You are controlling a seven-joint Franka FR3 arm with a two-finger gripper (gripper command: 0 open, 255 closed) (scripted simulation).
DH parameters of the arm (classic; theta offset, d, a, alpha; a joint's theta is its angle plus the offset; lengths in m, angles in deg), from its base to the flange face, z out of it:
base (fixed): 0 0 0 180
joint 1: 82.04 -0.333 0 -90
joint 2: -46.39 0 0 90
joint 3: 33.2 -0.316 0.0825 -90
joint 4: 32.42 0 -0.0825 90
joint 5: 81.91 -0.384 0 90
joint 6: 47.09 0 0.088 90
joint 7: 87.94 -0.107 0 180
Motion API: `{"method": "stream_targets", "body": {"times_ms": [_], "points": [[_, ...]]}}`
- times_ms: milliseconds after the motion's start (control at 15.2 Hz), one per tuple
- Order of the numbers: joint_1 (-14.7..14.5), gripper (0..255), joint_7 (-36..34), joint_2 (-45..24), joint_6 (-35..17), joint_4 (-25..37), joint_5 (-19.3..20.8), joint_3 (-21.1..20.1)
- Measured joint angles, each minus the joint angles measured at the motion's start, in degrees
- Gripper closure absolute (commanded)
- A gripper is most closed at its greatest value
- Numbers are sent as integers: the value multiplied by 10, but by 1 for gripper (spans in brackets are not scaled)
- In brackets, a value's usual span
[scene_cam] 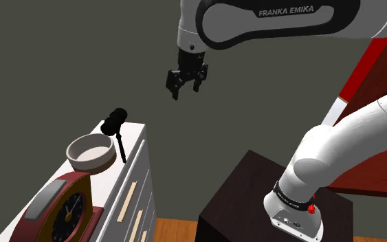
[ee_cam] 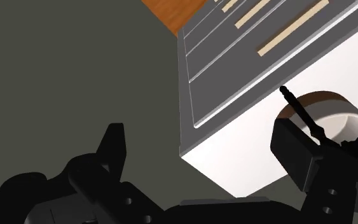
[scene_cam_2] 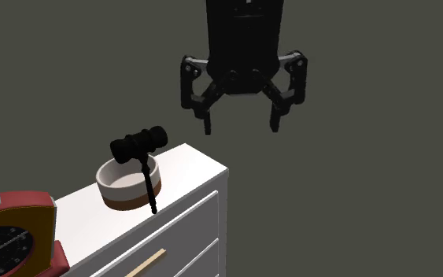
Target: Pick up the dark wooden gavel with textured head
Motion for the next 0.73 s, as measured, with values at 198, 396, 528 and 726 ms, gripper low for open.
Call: {"method": "stream_targets", "body": {"times_ms": [198,396,528,726], "points": [[12,0,-75,-68,-12,48,20,-42],[18,0,-154,-135,-9,103,50,-81],[21,0,-209,-197,-5,156,83,-105],[12,0,-285,-277,11,225,132,-127]]}}
